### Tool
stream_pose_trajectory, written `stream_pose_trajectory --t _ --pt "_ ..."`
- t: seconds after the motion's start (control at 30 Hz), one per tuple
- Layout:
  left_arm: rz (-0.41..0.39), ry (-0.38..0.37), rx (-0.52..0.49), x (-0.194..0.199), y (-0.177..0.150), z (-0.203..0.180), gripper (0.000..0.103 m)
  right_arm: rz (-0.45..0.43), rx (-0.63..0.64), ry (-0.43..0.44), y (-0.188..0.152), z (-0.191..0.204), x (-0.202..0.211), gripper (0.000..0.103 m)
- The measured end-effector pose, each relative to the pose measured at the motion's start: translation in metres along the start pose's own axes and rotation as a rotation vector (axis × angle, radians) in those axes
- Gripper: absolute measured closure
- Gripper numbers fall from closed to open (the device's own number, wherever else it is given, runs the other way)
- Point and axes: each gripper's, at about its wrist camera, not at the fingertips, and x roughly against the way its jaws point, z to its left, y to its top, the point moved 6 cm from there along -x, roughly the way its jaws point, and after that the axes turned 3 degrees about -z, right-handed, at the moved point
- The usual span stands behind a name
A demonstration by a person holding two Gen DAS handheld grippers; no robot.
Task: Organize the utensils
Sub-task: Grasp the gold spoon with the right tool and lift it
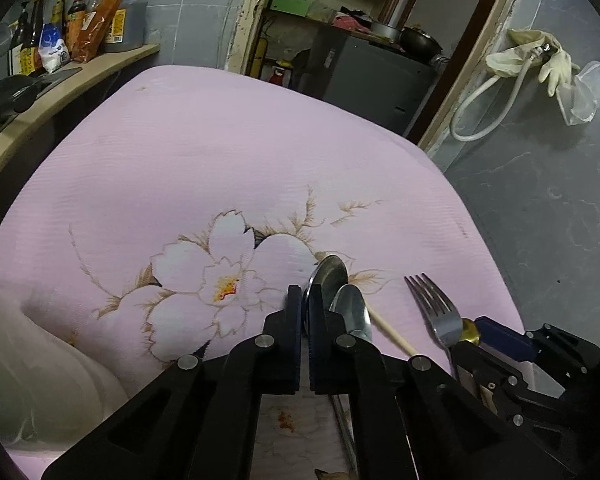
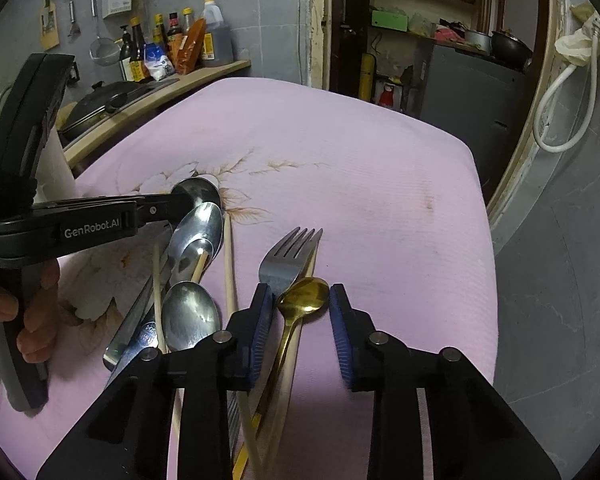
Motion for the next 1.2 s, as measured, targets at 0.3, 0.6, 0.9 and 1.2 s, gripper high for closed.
stream_pose_trajectory --t 0.3,0.6,0.9,1.2 --pt "0.001 -0.04 -0.029 0.011 -0.006 -0.003 0.102 -0.023 -0.01 0.002 0.0 -0.001 0.006 0.085" --pt "0.007 -0.051 -0.056 0.027 -0.019 -0.004 0.102 -0.024 -0.016 0.005 -0.004 0.003 0.011 0.087" --pt "-0.004 -0.068 -0.063 0.046 -0.027 -0.002 0.102 0.029 0.046 -0.06 -0.02 0.007 0.015 0.076" --pt "-0.015 -0.055 -0.069 0.047 -0.031 -0.002 0.102 0.039 0.108 -0.129 -0.016 0.012 0.004 0.075"
